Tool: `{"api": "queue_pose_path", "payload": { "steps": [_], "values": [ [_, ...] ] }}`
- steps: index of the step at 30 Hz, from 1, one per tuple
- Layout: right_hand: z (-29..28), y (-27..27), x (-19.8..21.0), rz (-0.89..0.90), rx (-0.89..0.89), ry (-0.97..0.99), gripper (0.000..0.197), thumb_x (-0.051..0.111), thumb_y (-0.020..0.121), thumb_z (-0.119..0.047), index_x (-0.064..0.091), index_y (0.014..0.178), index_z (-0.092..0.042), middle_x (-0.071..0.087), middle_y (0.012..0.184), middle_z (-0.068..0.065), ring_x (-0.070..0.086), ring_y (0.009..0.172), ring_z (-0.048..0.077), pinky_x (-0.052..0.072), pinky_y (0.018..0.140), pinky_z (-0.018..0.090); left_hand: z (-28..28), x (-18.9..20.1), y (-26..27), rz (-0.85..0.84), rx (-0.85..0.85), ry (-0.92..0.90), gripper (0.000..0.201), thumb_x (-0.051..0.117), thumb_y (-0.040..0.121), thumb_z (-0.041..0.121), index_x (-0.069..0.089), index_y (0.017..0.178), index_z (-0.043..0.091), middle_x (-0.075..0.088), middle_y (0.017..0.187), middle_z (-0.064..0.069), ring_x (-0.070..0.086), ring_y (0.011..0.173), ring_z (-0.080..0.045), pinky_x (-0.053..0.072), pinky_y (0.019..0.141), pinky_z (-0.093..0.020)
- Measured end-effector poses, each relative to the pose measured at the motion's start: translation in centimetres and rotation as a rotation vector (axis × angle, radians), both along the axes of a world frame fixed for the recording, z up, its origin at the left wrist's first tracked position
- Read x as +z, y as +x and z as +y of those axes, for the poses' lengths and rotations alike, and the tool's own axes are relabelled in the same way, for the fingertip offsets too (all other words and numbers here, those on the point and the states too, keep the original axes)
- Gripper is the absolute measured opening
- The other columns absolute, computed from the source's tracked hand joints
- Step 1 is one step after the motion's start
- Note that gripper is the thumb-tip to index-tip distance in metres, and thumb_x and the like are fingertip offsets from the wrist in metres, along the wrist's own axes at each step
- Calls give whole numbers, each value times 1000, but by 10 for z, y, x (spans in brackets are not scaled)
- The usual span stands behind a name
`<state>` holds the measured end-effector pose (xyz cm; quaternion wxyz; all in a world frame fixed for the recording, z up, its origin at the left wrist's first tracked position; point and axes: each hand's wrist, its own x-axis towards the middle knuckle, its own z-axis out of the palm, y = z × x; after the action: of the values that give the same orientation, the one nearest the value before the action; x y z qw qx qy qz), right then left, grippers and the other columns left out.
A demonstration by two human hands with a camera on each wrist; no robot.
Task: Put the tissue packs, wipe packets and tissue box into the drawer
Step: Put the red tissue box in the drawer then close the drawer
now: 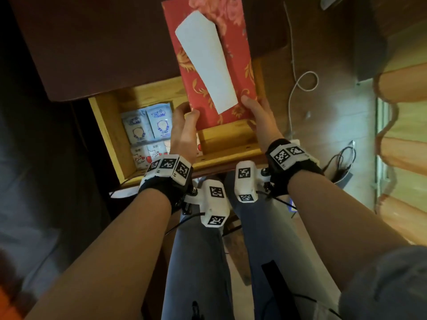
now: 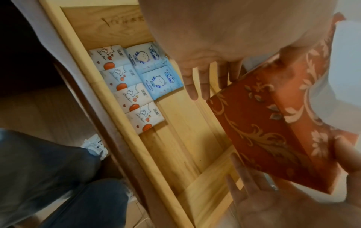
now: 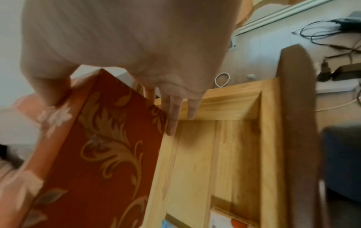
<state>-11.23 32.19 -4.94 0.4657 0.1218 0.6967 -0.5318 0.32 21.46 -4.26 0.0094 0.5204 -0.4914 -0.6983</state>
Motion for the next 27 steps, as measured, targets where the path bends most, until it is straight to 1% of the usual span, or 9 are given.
{"api": "queue_pose_path", "payload": {
  "steps": [2,4,6,9,14,17,21,24,27],
  "values": [
    [9,9,1,-47,13,11,67,64,61,-47,44,120,-23,60,109,-3,59,99,14,47,81,29,2,2,8,0,-30,-3,31,46,87,36,46,116,24,60,106,2,60,98,-10,53,85,-24],
    [20,16,0,-95,27,18,69,65,57,-48,49,119,-21,63,106,-1,61,97,19,52,75,31,5,3,12,-14,-93,-54,41,49,89,37,43,124,15,59,112,0,61,94,-4,52,71,-13],
    [30,19,0,-131,45,9,57,66,55,-45,53,107,-25,64,101,-2,62,95,19,54,72,30,9,2,13,-7,-122,-77,56,56,82,46,42,127,16,58,122,-4,64,98,-10,56,77,-24],
    [44,23,-2,-166,26,-14,56,65,44,-49,55,96,-30,64,102,-3,62,99,20,56,74,32,17,0,7,-32,-150,-73,70,64,74,51,38,131,19,58,124,-3,63,104,-15,57,87,-38],
    [62,21,-4,-255,-38,-34,68,66,43,-43,54,107,-22,64,109,2,61,105,23,54,84,37,32,0,-3,-113,-172,4,96,71,51,56,34,132,21,62,108,7,63,99,-13,53,92,-41],
    [72,17,-5,-312,-27,-11,68,67,50,-36,50,114,-20,63,108,2,61,101,21,54,78,35,43,2,-4,-163,-191,50,99,74,50,54,31,133,20,58,105,10,61,98,-12,51,94,-41],
    [84,20,-15,-428,-78,18,53,58,69,-35,45,118,-19,59,120,6,52,119,27,43,101,48,59,-4,-6,-251,-141,111,108,72,42,62,29,131,19,57,110,6,60,101,-17,49,95,-42],
    [85,14,-18,-443,-77,70,37,51,87,-32,40,119,-18,52,128,9,48,123,28,42,96,45,67,-12,-11,-296,-60,161,99,77,56,50,28,134,14,55,115,1,60,104,-21,51,95,-45],
    [81,3,-24,-420,-9,141,40,56,84,-36,42,117,-19,53,127,7,50,121,26,48,89,40,63,-20,-18,-330,-44,144,94,73,56,54,33,132,16,57,114,2,59,106,-22,50,94,-42]
  ]
}}
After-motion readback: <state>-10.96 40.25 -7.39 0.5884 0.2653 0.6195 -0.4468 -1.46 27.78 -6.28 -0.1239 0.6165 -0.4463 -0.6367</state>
